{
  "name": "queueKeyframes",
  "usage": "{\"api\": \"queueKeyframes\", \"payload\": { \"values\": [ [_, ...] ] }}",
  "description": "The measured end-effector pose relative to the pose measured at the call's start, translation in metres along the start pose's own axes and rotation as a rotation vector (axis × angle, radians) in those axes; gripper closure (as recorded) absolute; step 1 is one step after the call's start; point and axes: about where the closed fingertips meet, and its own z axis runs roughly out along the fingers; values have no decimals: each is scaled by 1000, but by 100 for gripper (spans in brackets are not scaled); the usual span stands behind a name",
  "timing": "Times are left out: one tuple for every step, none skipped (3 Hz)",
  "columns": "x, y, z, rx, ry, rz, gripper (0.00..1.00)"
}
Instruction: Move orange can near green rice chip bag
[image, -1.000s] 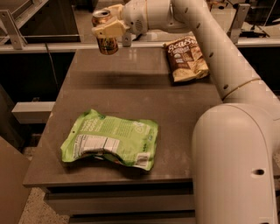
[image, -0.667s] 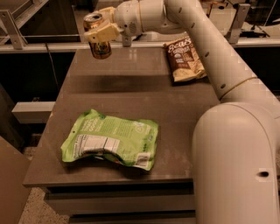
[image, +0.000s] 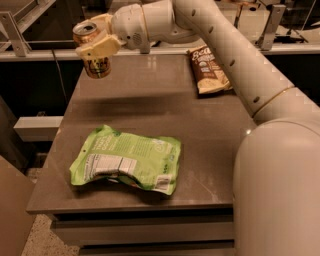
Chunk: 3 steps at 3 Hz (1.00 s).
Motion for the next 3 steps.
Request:
{"api": "queueKeyframes", "payload": {
  "values": [
    [-7, 29, 11, -23, -16, -7, 100],
    [-9, 57, 11, -8, -35, 1, 100],
    [-7, 81, 8, 14, -61, 17, 100]
  ]
}}
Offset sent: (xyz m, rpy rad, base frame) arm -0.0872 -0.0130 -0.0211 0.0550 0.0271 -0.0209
